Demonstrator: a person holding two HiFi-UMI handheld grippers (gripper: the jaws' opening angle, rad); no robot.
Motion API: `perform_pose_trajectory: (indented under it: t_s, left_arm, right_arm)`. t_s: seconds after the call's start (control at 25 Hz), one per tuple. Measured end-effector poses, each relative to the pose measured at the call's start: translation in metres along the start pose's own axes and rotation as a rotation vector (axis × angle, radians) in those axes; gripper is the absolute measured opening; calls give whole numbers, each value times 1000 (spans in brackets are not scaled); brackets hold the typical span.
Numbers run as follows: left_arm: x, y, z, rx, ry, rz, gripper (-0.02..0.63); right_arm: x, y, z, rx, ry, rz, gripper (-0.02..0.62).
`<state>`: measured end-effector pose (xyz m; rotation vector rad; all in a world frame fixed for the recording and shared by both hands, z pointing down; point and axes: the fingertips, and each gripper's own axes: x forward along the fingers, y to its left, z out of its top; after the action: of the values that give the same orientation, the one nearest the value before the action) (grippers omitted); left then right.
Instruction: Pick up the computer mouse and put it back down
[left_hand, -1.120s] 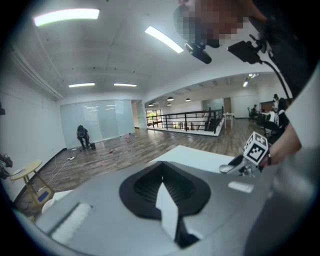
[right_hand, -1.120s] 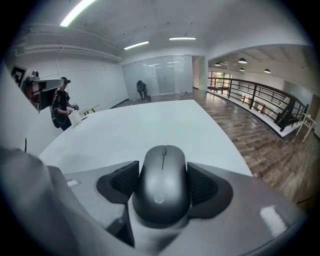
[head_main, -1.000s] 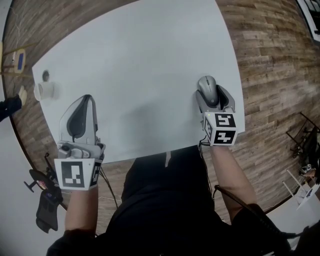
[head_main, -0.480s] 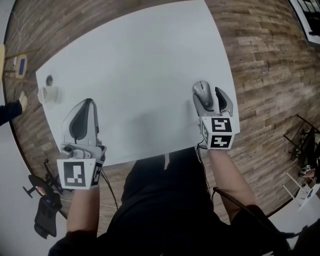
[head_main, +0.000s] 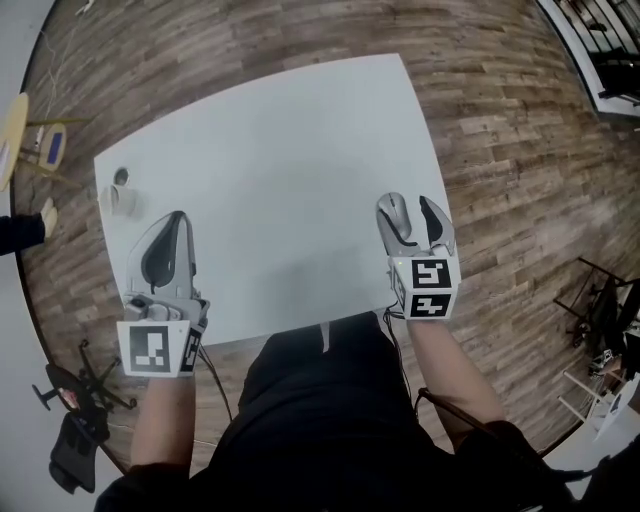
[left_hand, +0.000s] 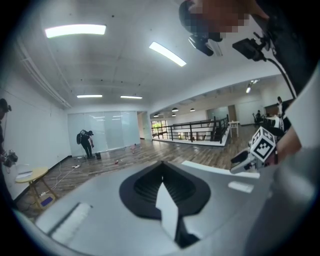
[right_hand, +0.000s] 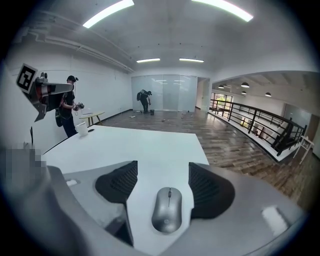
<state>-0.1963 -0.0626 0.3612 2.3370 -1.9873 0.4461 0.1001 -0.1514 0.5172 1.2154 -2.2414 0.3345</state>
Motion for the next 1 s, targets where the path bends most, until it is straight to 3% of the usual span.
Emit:
perform_pose_trajectory:
  t_s: [0.56, 1.0]
  left_arm:
    - [-19, 18, 36, 25, -99, 44, 3]
    - [-34, 17, 48, 17, -150, 65, 3]
  right_arm:
    - [-21, 5, 47, -37, -123, -1, 318]
    - [-55, 0, 87, -88, -241, -25, 245]
